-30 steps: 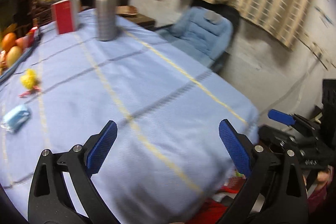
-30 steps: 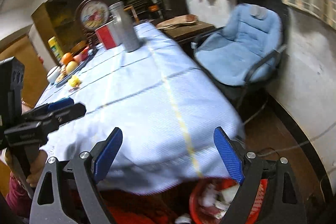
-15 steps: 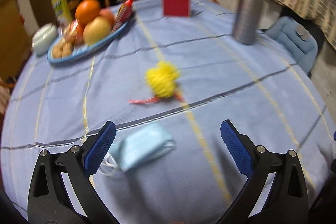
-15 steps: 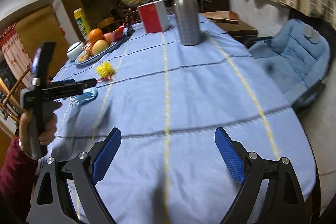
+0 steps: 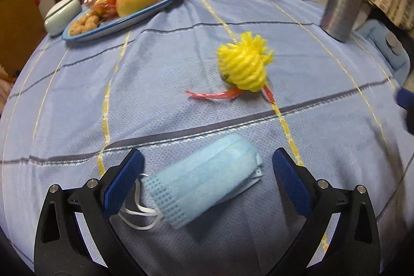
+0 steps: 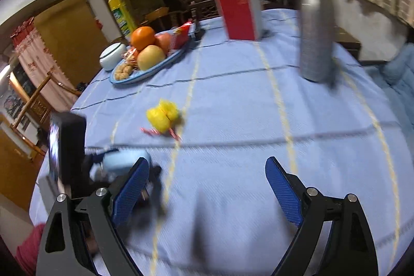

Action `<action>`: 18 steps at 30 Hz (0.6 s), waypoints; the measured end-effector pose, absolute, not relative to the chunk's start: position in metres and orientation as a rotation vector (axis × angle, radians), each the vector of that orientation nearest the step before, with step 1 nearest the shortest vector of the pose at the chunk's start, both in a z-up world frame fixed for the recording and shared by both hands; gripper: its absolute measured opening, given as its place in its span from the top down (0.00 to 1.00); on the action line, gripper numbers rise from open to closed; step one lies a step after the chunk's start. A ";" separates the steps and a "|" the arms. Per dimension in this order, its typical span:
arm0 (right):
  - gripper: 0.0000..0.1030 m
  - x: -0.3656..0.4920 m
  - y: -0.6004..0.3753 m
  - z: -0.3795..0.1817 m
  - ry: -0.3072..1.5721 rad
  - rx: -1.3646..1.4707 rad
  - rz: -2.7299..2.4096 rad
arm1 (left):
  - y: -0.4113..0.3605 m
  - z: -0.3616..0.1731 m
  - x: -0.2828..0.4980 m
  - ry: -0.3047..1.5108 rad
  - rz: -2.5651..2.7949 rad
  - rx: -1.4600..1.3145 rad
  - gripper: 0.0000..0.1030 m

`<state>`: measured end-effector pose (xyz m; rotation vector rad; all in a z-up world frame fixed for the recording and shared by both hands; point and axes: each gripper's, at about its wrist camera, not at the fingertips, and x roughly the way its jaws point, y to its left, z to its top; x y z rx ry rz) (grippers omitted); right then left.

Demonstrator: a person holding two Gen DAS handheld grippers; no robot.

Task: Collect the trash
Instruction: 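Grasp the blue face mask with the left tool while the right tool grasps the yellow net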

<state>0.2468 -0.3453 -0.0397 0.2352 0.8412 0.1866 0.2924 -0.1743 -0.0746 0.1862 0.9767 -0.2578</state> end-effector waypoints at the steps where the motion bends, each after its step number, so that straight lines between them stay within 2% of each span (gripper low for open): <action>1: 0.13 0.258 -0.340 -0.041 0.840 0.216 0.182 | -0.171 -0.074 0.294 0.978 -0.237 0.172 0.05; 6: 0.15 0.306 -0.317 -0.053 0.869 0.189 0.192 | -0.154 -0.071 0.301 0.986 -0.187 0.085 0.05; 18: 0.32 0.348 -0.289 -0.078 0.888 0.205 0.267 | -0.157 -0.073 0.301 0.989 -0.152 0.103 0.05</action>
